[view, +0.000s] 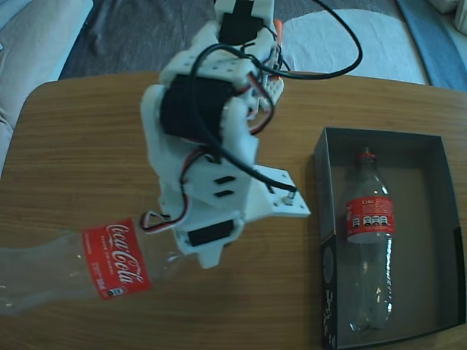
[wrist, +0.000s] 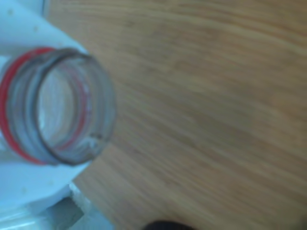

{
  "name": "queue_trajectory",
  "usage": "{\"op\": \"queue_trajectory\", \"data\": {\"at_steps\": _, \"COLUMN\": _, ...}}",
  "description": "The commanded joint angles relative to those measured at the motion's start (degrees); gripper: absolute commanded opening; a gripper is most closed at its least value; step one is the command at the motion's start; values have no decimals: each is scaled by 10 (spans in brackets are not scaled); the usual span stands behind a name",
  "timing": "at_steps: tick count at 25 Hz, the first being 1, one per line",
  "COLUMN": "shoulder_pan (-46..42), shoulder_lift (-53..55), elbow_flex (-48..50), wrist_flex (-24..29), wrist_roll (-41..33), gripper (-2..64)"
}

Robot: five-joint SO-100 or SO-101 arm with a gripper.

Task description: Grasp the bottles and put them in the box.

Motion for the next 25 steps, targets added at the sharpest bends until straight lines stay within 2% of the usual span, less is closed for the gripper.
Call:
{"op": "queue_trajectory", "data": {"at_steps": 1, "shoulder_pan": -33, "shoulder_lift": 18, "elbow_flex": -50, "wrist_flex": 3, "wrist_roll": 24, "gripper": 0}}
{"op": "queue_trajectory", "data": {"at_steps": 4, "shoulder_pan": -69, "shoulder_lift": 18, "elbow_flex": -72, "wrist_flex": 4, "wrist_roll": 58, "gripper": 0}}
{"op": "queue_trajectory", "data": {"at_steps": 11, "shoulder_pan": -183, "shoulder_lift": 18, "elbow_flex": -133, "wrist_flex": 49, "wrist_roll": 101, "gripper": 0}}
{"op": "queue_trajectory", "data": {"at_steps": 25, "shoulder_pan": -466, "shoulder_lift": 9, "elbow_flex": -168, "wrist_flex": 48, "wrist_roll": 94, "gripper": 0}}
